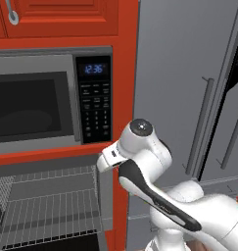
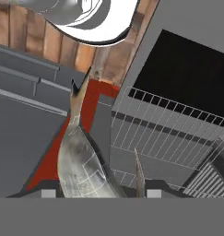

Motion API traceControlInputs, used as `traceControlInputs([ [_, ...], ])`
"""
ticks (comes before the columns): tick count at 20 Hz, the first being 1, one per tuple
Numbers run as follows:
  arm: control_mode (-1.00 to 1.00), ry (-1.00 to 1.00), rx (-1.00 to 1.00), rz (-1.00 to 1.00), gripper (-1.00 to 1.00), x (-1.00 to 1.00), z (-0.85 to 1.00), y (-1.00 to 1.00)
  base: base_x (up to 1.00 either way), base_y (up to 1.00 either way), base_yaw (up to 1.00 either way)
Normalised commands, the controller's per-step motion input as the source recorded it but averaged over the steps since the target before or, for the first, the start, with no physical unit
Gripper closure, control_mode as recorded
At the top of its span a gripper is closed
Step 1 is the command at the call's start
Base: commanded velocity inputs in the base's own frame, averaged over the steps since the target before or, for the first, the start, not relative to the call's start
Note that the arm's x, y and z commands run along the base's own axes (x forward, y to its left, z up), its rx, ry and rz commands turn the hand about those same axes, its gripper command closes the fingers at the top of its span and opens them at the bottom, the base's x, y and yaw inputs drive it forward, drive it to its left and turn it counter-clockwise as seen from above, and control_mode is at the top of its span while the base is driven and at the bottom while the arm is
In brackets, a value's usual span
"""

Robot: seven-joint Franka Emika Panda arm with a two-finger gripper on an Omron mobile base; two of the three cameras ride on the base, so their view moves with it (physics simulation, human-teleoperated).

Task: Take the fish from the oven and place it on the plate on the counter.

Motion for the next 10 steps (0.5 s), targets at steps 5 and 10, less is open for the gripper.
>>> traceControlInputs([
  [5,-1.00,-0.10,0.03,0.00,1.00,-0.15,0.38,-1.00,0.00,0.00,0.00],
  [10,-1.00,-0.09,0.01,-0.04,1.00,-0.01,0.42,-0.87,0.00,0.00,0.00],
])
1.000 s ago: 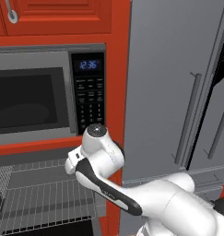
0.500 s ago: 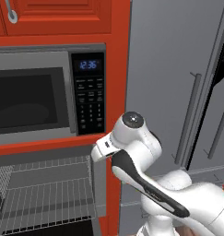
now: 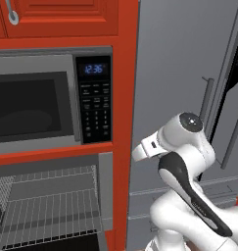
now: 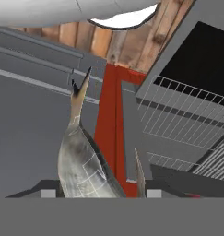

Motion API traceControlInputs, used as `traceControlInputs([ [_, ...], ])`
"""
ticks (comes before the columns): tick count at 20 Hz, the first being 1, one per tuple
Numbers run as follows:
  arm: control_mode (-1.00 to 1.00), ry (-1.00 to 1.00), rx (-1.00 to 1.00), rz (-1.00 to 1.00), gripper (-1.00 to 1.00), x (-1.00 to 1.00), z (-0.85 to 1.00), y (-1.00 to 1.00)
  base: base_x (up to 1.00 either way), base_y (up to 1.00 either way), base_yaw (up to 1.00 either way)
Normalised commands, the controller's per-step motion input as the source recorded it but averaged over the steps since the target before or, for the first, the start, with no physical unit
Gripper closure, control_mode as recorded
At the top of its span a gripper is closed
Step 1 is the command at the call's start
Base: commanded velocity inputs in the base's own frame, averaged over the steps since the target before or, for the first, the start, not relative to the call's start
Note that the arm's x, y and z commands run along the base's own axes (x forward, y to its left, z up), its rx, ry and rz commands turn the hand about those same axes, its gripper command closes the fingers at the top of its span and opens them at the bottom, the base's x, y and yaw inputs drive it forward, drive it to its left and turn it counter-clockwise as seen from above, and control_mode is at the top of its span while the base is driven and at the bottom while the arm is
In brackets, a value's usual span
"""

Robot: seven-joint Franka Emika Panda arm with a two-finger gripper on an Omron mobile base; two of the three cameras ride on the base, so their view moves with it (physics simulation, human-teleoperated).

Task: Take the fish from the oven and place it on the plate on the counter.

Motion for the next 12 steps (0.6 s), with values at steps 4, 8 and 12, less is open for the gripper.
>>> traceControlInputs([
  [4,-1.00,0.00,0.00,-0.08,1.00,0.00,0.48,-0.43,0.00,0.00,0.00],
  [8,-1.00,0.04,0.00,-0.13,1.00,-0.11,0.22,-0.21,0.00,0.00,0.00],
  [12,-1.00,0.18,0.00,-0.16,1.00,-0.02,0.00,-0.11,0.00,0.00,0.00],
])
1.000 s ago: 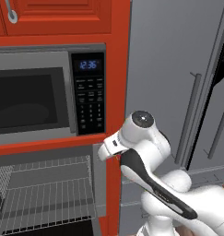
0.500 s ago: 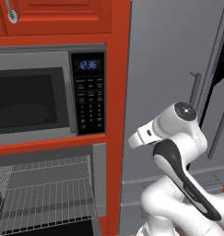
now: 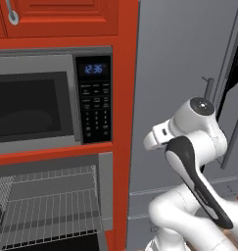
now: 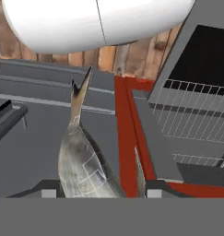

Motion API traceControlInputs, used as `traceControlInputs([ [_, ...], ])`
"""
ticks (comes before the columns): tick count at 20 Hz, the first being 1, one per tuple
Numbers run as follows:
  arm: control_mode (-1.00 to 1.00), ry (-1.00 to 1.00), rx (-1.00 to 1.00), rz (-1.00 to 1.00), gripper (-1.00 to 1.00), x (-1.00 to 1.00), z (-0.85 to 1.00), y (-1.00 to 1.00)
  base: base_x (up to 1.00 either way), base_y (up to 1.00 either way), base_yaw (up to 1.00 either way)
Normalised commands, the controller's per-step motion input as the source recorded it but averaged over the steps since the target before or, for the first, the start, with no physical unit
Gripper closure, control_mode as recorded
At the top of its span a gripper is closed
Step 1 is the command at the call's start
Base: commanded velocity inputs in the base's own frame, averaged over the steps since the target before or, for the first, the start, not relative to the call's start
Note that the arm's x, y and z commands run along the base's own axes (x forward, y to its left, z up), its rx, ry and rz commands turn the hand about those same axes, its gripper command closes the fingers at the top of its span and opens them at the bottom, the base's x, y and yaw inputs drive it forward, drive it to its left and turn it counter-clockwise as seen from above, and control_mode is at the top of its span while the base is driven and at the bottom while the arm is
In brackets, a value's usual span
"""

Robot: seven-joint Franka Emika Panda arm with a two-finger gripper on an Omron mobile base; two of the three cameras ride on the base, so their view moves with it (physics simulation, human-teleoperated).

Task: Take the fish from the oven and place it on the plate on the counter.

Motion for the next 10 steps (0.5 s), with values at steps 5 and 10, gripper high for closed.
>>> traceControlInputs([
  [5,-1.00,0.26,0.00,-0.22,1.00,0.10,0.00,-0.03,0.00,0.00,0.00],
  [10,-1.00,0.05,0.00,-0.04,1.00,0.03,0.00,-0.09,0.00,0.00,0.00],
])
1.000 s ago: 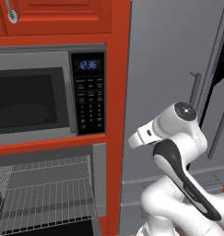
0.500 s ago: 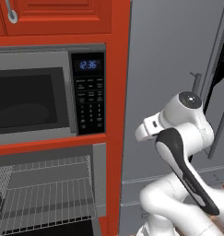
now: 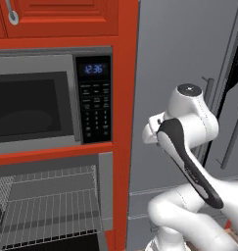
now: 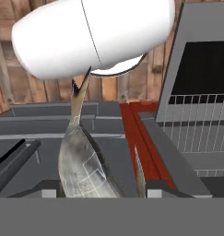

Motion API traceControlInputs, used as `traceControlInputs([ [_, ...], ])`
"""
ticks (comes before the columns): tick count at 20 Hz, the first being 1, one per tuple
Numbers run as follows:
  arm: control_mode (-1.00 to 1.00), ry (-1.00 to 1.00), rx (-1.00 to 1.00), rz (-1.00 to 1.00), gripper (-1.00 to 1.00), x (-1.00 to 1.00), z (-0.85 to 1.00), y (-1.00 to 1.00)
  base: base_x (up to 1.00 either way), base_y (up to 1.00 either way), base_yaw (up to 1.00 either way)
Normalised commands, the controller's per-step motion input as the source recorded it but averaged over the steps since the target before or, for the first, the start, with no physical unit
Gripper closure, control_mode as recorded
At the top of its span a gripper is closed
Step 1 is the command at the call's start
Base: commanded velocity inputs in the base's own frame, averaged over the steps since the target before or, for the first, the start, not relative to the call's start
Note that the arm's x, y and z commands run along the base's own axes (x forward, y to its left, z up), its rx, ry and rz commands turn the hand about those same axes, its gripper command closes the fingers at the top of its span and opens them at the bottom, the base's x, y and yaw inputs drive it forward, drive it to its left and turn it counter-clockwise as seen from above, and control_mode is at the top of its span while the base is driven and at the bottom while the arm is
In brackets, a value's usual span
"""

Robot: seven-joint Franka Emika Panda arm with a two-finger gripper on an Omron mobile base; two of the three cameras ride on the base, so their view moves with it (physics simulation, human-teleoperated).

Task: Take the fish from the oven and place it on the plate on the counter.

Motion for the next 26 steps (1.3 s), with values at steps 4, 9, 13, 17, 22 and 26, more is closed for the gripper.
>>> traceControlInputs([
  [4,-1.00,0.00,0.00,0.00,1.00,0.00,0.00,0.00,0.00,0.00,0.00],
  [9,-1.00,0.01,0.00,0.00,1.00,0.00,-0.01,-0.58,0.00,0.00,0.00],
  [13,1.00,0.00,0.00,0.00,1.00,0.00,0.00,0.00,0.00,-0.95,0.01],
  [17,1.00,0.00,0.00,0.00,1.00,0.00,0.00,0.00,0.00,-1.00,0.03],
  [22,1.00,0.00,0.00,0.00,1.00,0.00,0.00,0.00,0.00,-1.00,0.03],
  [26,1.00,0.00,0.00,0.00,1.00,0.00,0.00,0.00,0.00,-1.00,0.03],
])
